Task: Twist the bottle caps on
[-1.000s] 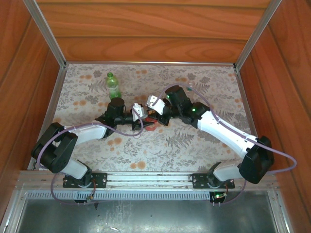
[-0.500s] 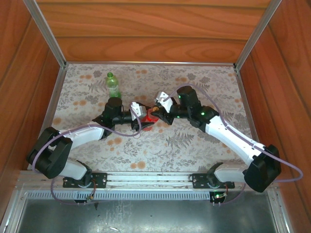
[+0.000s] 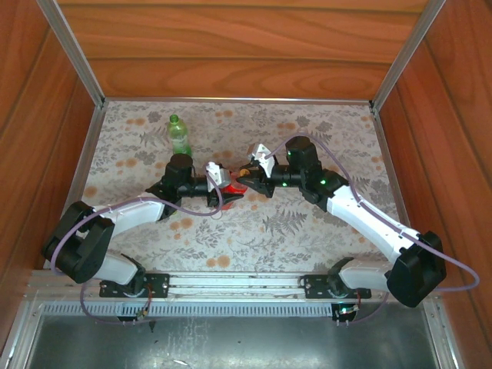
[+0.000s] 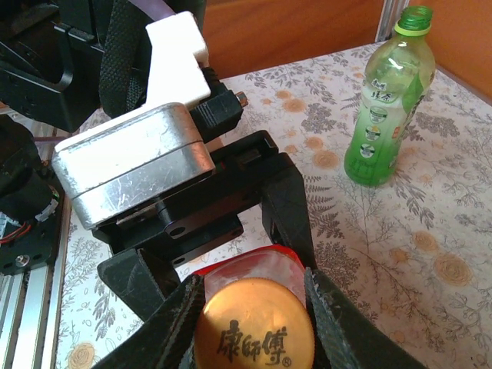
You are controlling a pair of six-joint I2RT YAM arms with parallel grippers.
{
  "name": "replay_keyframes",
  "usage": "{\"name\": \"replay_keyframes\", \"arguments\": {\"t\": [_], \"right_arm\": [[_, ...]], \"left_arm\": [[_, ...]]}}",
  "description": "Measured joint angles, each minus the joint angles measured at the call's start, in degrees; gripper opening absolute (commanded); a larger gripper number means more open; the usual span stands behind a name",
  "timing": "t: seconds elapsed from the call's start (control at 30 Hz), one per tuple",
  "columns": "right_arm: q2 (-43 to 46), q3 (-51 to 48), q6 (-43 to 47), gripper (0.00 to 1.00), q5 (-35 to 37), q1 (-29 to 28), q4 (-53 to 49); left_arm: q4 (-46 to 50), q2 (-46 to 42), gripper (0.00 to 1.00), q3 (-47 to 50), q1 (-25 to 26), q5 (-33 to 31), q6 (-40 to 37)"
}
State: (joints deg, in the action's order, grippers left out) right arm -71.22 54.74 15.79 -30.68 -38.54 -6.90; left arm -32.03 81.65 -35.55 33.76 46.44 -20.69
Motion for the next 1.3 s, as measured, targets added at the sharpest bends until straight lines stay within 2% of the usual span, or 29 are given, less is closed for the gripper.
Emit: {"name": "replay_keyframes", "arguments": {"t": [0.13, 0.23, 0.37, 0.6, 0.7, 0.87, 1.03, 1.3], "right_arm": [[0.04, 0.09, 0.68, 0.49, 0.02, 0.02, -0.85], [0.57, 0.13, 2.38, 0.62, -0.04, 0.00, -3.17], [2.56, 0.66, 4.79, 0.69, 0.24, 0.00, -7.41], [3.56, 6.73, 14.53, 0.70, 2.19, -0.28, -20.44], [3.23, 10.86, 21.09, 0.69, 6.10, -1.84, -27.08], [-0.09, 18.38, 30.62, 0.61, 12.76, -5.20, -36.15], [-5.14, 22.69, 36.06, 0.56, 16.76, -6.88, -40.33], [-10.78, 23.26, 38.25, 0.49, 17.16, -6.88, -40.30]], "left_arm": [[0.02, 0.24, 0.59, 0.00, 0.00, 0.24, -0.15], [0.02, 0.57, 0.58, 0.00, -0.02, 0.07, -0.50], [-0.04, 0.63, 0.58, 0.07, -0.02, -0.70, -2.08], [0.00, 0.63, 0.58, 2.95, -0.02, -4.24, -7.65], [0.02, 0.50, 0.58, 4.07, -0.02, -5.92, -10.62], [0.37, -0.59, 0.58, 5.18, -0.02, -7.87, -14.40], [0.46, -1.36, 0.58, 5.57, -0.02, -8.63, -15.91], [0.68, -2.51, 0.59, 5.57, 0.00, -7.65, -16.02]]}}
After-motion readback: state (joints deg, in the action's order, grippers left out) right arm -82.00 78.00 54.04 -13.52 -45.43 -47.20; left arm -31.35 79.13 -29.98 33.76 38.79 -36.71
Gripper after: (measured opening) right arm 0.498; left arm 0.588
